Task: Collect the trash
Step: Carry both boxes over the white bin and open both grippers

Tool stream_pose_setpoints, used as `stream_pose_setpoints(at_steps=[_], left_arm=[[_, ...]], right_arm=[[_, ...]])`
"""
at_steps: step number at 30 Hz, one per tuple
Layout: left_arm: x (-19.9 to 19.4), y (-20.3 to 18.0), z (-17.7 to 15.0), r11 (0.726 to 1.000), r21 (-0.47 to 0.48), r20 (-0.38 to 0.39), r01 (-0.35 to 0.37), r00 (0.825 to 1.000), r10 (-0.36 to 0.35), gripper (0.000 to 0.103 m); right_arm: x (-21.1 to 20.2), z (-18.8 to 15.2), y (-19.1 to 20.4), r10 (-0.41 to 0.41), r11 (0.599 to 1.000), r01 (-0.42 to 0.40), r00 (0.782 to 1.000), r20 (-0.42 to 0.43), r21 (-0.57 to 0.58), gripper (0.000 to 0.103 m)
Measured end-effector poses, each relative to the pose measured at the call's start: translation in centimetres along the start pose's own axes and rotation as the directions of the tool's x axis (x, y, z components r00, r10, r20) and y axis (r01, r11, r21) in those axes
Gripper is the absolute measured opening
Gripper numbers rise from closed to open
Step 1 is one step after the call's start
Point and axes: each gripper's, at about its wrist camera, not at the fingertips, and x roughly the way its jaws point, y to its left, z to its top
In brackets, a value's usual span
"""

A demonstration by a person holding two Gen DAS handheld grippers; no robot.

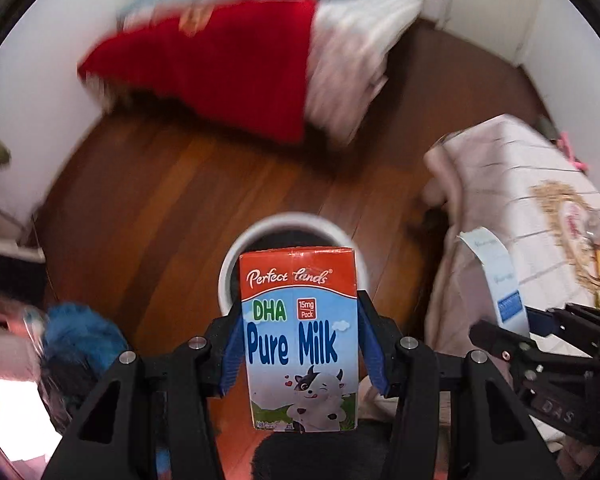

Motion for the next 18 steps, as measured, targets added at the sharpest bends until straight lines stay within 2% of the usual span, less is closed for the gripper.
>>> stream_pose_setpoints(at_steps=[4,8,12,15,18], left_arm=[[7.0,3.2,0.6,0.999,-0.031,-0.119,-0.019,0.993,0.015,0.047],[12.7,5.6,1.0,0.997,-0.076,-0.219,0.015,0.975,-0.031,0.047],[16.5,6.0,1.5,0.994,-0.097,-0.287,0.054,0.955,-0.080,0.047],[18.5,5.7,1.9,0.992,-0.100,-0.325,0.077,0.940,-0.105,0.048],[18.8,6.8,1.9,0.987,-0.123,-0.343,0.107,0.928,-0.144,0.049]], right_arm=[[8.6,2.9,3.2,0.007,0.999,-0.012,0.991,-0.137,-0.037,0.042],[15.8,4.6,5.1,-0.016,0.999,0.004,0.971,-0.240,-0.053,0.042],[22.2,6.2,5.3,-0.039,0.999,0.026,0.942,-0.332,-0.041,0.042],[25.4,6.9,5.4,-0.047,0.999,0.035,0.927,-0.373,-0.041,0.041],[27.1,6.8,4.9,-0.056,0.998,0.038,0.917,-0.396,-0.055,0.041]])
